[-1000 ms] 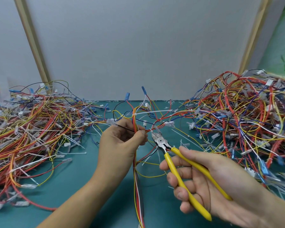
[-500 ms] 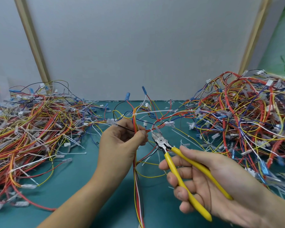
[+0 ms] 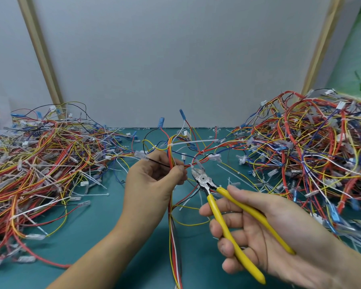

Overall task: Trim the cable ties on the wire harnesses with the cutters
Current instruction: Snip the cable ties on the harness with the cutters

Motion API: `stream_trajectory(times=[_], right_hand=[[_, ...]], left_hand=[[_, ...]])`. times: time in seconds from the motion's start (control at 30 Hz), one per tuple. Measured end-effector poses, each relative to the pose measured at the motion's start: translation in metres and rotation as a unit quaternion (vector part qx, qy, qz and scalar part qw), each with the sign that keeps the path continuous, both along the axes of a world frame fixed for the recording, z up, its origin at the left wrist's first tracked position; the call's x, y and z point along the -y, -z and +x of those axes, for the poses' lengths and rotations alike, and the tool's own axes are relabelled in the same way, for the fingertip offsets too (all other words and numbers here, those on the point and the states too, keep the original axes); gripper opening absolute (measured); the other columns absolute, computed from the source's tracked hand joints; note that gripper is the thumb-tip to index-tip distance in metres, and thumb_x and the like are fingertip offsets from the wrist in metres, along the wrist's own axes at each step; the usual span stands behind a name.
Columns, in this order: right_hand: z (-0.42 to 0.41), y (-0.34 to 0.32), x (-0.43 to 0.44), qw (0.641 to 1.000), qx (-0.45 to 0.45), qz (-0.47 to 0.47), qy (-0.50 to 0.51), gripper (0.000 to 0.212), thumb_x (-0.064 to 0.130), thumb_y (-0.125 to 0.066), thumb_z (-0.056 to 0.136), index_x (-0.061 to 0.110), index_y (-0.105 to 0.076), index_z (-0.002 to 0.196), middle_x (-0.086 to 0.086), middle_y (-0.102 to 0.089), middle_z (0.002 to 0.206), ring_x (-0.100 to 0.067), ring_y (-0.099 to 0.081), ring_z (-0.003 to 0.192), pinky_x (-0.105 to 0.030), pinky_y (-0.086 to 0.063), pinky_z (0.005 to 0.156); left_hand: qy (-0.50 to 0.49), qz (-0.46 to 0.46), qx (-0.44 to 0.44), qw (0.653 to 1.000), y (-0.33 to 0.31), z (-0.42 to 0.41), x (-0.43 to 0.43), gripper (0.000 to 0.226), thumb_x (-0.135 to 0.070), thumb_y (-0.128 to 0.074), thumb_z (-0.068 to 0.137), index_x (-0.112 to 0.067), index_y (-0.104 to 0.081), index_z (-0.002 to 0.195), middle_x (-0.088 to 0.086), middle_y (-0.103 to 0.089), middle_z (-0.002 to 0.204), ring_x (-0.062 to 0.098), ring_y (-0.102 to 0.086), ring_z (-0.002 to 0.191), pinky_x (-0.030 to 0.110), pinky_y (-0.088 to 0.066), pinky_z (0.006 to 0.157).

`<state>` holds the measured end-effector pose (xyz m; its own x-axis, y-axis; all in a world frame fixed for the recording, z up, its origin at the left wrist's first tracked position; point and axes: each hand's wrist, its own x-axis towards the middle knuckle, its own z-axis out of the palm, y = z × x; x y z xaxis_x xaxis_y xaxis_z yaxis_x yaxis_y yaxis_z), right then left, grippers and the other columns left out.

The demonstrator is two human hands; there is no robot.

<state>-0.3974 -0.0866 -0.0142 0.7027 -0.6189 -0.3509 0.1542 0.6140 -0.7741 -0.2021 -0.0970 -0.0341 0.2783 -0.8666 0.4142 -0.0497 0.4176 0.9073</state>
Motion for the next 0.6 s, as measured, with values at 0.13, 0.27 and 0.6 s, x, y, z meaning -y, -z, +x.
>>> stream_trajectory(times=[0.13,0.27,0.6], right_hand=[[-0.0003,-0.0015,-0.001,1.0,0.003,-0.002,-0.002,0.053,0.042,-0.059,0.085,-0.005,-0.072,0.106,-0.02,-0.065,0.079,-0.029,-0.065,0.057,-0.039,-0.059,0.052],[-0.0003,-0.0016,-0.0007,1.0,0.008,0.0,-0.006,0.054,0.042,-0.057,0.087,-0.006,-0.072,0.107,-0.02,-0.067,0.08,-0.03,-0.067,0.059,-0.04,-0.059,0.053],[-0.0002,0.001,0.0,1.0,0.016,-0.002,0.002,0.055,0.042,-0.058,0.085,-0.006,-0.072,0.107,-0.021,-0.068,0.081,-0.032,-0.069,0.061,-0.041,-0.06,0.054]], left_hand=[[0.001,0.0,0.004,1.0,-0.0003,0.0003,0.0,0.01,-0.008,-0.07,0.076,-0.016,-0.069,0.07,0.014,-0.071,0.07,0.022,-0.068,0.067,0.024,-0.057,0.068],[-0.006,0.0,0.009,1.0,0.0003,0.0008,0.0007,0.028,0.008,-0.067,0.085,-0.015,-0.068,0.069,0.016,-0.071,0.07,0.021,-0.067,0.066,0.022,-0.055,0.066],[-0.008,-0.002,0.001,1.0,-0.0004,-0.0005,0.0006,0.022,0.009,-0.066,0.085,-0.009,-0.066,0.073,0.017,-0.071,0.07,0.022,-0.067,0.066,0.023,-0.056,0.066]])
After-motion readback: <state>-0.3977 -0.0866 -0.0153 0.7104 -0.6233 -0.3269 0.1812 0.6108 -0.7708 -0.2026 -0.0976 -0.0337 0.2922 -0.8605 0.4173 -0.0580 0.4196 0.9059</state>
